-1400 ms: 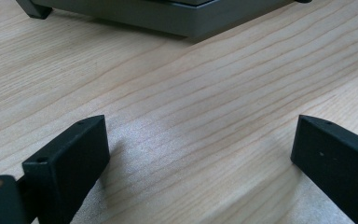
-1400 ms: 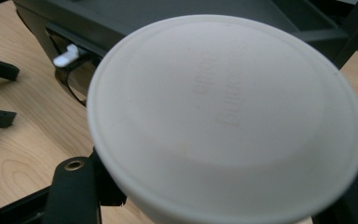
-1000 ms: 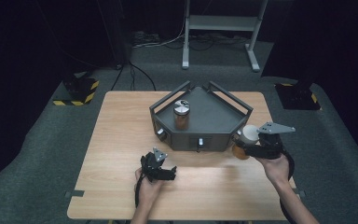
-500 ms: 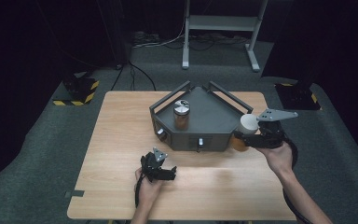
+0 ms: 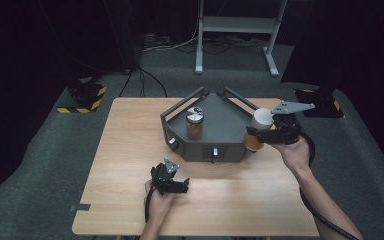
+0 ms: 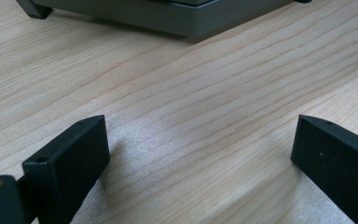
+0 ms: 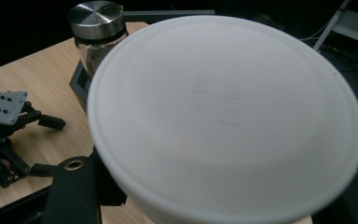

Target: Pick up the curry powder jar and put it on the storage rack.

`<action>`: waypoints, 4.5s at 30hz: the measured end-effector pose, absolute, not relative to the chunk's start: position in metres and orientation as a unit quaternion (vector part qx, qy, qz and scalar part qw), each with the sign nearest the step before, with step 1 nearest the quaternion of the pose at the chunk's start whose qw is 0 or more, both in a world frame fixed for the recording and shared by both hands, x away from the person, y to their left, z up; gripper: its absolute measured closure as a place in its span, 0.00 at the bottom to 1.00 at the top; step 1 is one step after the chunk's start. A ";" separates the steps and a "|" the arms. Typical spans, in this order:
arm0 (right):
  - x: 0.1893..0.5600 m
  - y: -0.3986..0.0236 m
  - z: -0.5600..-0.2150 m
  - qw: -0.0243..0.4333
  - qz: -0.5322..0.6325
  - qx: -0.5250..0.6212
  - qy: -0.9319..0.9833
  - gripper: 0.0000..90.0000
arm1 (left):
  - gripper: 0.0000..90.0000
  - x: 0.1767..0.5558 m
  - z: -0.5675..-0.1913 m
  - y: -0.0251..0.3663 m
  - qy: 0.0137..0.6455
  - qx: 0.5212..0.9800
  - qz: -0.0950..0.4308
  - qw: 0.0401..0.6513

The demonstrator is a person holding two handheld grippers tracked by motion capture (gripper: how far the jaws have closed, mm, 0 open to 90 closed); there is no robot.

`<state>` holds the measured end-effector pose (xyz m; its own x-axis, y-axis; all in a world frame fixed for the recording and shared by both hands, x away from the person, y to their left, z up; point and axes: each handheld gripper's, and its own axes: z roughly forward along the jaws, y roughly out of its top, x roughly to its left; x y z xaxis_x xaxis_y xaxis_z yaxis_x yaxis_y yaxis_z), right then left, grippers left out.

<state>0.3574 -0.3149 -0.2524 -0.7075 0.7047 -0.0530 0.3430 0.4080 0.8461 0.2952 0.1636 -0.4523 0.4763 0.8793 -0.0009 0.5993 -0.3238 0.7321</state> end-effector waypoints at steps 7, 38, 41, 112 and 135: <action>0.370 -0.304 -0.248 0.211 0.435 0.321 0.814 0.40 | 0.05 0.295 -0.452 0.164 0.469 0.788 0.204 0.343; 0.415 -0.249 -0.265 0.215 0.422 0.322 0.820 0.40 | 0.05 0.295 -0.452 0.164 0.470 0.787 0.204 0.343; 0.417 -0.247 -0.267 0.214 0.422 0.323 0.820 0.40 | 0.05 0.295 -0.452 0.164 0.469 0.787 0.204 0.343; 0.397 -0.267 -0.289 0.217 0.447 0.347 0.795 0.12 | 0.05 0.295 -0.452 0.164 0.469 0.787 0.204 0.344; 0.329 -0.315 -0.327 0.238 0.447 0.356 0.785 0.14 | 0.05 0.295 -0.452 0.164 0.469 0.787 0.204 0.344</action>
<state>0.3286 -0.3146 -0.3268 -0.6331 0.7721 -0.0556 0.3457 0.3463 0.8721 0.2951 0.1636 -0.4525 0.4761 0.8794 -0.0006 0.5985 -0.3235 0.7329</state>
